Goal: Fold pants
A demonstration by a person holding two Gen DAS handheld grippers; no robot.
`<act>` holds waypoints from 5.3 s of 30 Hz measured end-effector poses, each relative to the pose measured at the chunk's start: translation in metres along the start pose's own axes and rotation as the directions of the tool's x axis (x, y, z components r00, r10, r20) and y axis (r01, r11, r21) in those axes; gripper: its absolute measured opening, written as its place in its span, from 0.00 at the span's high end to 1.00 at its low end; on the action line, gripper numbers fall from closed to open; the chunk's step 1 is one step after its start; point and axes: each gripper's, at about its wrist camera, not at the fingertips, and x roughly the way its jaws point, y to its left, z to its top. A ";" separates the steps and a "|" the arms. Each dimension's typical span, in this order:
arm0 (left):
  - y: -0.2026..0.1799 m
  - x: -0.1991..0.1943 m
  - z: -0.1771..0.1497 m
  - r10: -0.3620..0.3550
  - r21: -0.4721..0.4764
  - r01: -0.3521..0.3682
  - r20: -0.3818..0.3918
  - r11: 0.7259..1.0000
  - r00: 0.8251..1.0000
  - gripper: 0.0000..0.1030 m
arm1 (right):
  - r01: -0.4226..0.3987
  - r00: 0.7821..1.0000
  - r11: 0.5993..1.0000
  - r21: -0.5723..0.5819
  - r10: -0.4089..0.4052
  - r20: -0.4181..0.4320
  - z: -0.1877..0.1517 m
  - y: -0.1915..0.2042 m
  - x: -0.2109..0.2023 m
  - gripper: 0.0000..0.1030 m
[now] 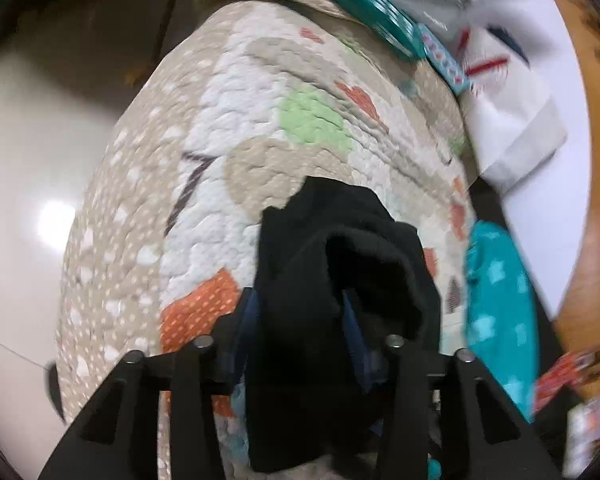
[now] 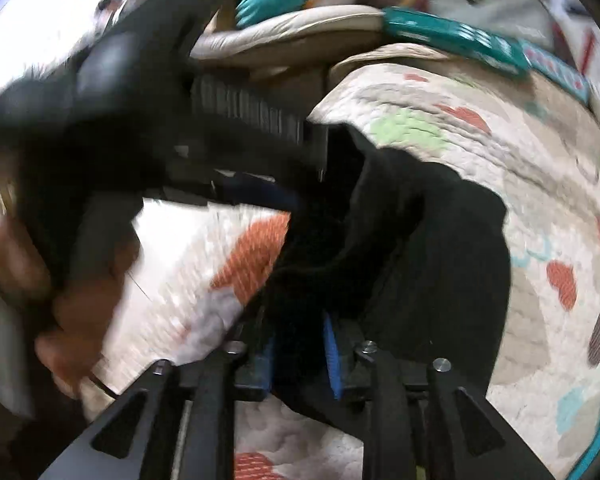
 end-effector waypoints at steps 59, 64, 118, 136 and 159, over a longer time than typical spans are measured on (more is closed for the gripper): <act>-0.073 -0.038 -0.085 0.381 0.212 -0.497 0.419 0.842 0.824 0.48 | -0.004 0.997 0.845 0.534 -0.035 0.062 -0.031 -0.160 -0.064 0.35; -0.072 -0.037 -0.084 0.382 0.212 -0.497 0.417 0.841 0.825 0.48 | 0.010 0.998 0.884 0.468 -0.041 0.056 -0.024 -0.143 -0.054 0.35; -0.007 0.033 -0.037 -0.048 0.022 0.046 0.096 0.999 0.994 0.36 | -0.408 0.903 0.618 0.673 0.382 0.196 -0.020 -0.174 0.033 0.33; -0.045 0.074 0.084 -0.014 -0.043 0.018 0.097 0.999 0.995 0.55 | -0.120 0.993 0.773 0.623 0.089 0.080 0.068 -0.260 0.019 0.42; -0.116 0.111 0.131 0.050 0.213 -0.070 0.097 0.975 0.994 0.60 | -0.033 0.994 0.879 0.475 -0.020 0.107 0.010 -0.226 -0.009 0.37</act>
